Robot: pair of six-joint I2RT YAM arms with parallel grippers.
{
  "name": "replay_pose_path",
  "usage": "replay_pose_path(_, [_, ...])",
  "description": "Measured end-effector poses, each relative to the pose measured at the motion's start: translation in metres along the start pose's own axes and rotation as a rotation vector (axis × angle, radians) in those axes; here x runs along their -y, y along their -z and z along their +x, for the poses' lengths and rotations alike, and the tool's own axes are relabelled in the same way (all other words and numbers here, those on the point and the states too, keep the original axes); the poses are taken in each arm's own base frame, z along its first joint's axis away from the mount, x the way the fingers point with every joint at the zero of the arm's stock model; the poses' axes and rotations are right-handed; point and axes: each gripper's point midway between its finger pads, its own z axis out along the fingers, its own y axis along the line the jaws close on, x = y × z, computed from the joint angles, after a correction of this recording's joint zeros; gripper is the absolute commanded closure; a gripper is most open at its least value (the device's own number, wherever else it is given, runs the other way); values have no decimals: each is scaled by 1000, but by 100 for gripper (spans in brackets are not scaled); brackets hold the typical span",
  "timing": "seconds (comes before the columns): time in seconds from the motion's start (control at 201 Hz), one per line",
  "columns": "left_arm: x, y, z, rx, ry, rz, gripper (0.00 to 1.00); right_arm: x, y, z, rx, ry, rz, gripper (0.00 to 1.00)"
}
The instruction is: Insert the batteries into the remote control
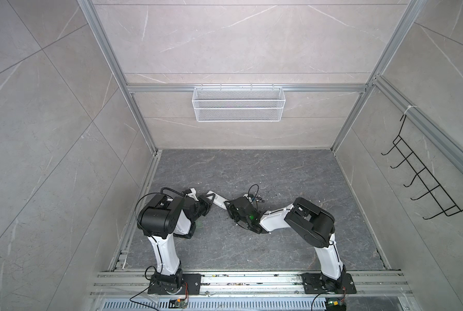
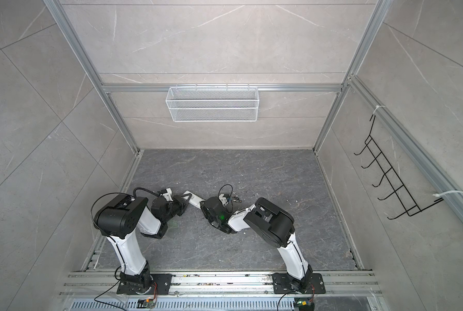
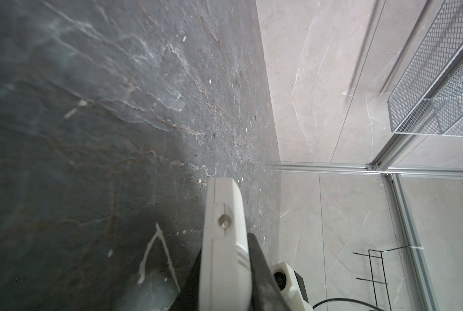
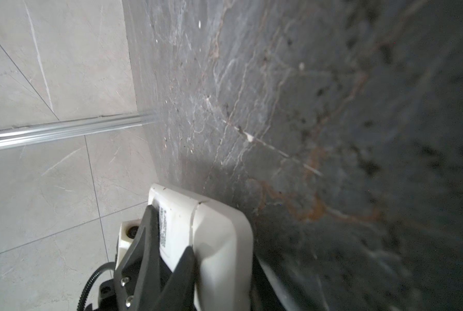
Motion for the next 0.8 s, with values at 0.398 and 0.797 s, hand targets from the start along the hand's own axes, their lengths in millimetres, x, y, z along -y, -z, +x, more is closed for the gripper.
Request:
replay_pose_path(0.398, [-7,3,8,-35,32,-21,100,11,13,0,3,37,49,73])
replay_pose_path(0.797, [-3,3,7,-39,17,-2,100,23,30,-12,42,309,277,55])
